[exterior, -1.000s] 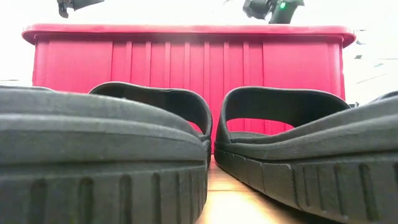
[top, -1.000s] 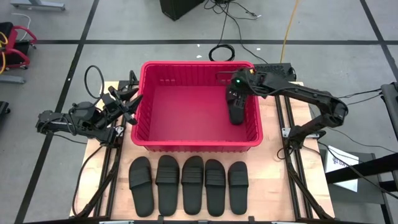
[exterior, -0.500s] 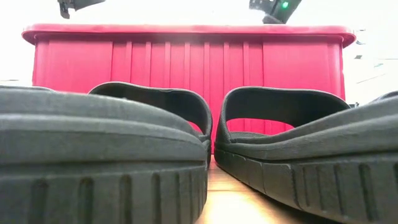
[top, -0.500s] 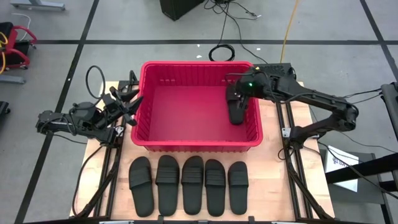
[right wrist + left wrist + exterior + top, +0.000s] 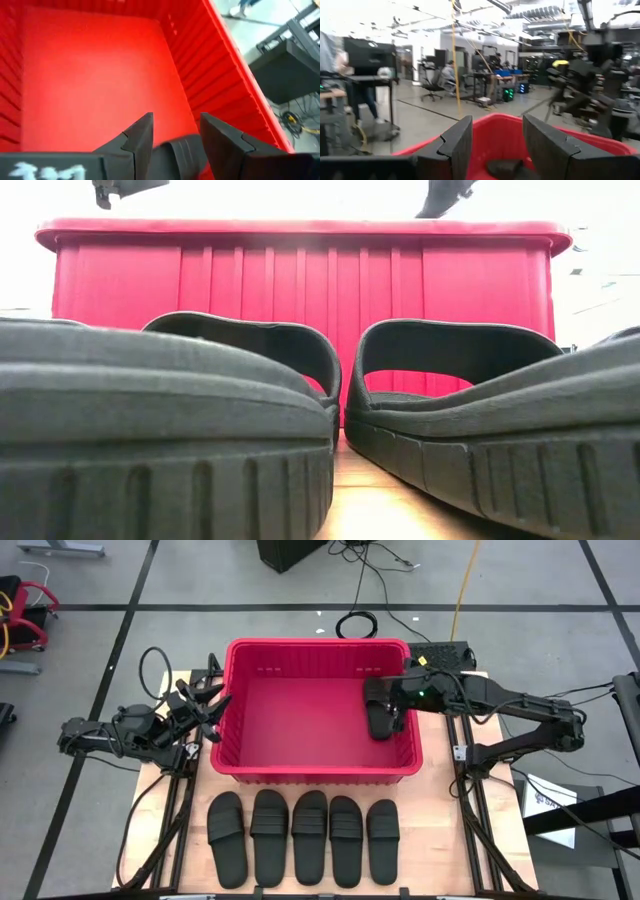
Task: Pick and place slides into bin
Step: Put the black slide into the red bin
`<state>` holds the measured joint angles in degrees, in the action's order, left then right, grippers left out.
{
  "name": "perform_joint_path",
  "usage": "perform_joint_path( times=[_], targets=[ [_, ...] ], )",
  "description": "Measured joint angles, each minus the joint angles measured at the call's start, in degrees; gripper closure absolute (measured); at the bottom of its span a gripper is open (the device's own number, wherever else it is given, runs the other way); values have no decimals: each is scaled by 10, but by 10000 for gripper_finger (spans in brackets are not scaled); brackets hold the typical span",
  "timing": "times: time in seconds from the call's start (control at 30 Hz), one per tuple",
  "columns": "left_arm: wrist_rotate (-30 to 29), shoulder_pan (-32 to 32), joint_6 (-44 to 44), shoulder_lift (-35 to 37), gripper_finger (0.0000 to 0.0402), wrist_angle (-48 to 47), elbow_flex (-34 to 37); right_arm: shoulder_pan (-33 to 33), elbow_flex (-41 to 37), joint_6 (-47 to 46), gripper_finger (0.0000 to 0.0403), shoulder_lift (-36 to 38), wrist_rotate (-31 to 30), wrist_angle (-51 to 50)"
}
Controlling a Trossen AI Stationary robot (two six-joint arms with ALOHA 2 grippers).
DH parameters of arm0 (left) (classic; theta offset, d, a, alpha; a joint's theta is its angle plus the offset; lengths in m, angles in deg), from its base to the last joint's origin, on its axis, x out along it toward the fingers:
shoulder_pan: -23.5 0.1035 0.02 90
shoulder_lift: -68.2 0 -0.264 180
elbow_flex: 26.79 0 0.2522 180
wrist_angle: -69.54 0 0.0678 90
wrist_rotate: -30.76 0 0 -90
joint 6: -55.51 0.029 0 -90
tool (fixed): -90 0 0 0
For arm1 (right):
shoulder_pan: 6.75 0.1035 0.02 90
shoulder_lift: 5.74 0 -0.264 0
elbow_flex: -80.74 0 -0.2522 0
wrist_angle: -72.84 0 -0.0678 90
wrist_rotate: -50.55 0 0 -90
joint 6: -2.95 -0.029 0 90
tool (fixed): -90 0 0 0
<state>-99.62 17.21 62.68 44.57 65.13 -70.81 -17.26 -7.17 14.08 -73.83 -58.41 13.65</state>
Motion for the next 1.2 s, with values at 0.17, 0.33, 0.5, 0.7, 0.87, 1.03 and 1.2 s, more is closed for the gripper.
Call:
perform_joint_path(
  times=[0.17, 0.33, 0.5, 0.7, 0.87, 1.03, 1.2],
  targets=[
    [-17, 0, 29, 0, 222, 15, 0, 27, 0, -32, 250, 22, 41, 15],
    [-17, 0, 27, 0, 222, 14, 0, 54, 0, -91, 250, 39, 123, 19],
    [-16, 0, 13, 0, 222, 10, 0, 92, 0, -130, 250, 42, 197, 33],
    [-8, 0, -35, 0, 222, -18, 0, 143, 0, -166, 250, 42, 249, 71],
    [59, 0, -66, 0, 222, -24, 0, 192, 0, -198, 250, 42, 267, 89],
    [193, -5, -63, 0, 222, -15, 0, 249, 0, -237, 250, 31, 265, 93],
    [284, -18, -61, 0, 222, 2, 0, 303, 0, -266, 250, 4, 234, 95]
  ],
)
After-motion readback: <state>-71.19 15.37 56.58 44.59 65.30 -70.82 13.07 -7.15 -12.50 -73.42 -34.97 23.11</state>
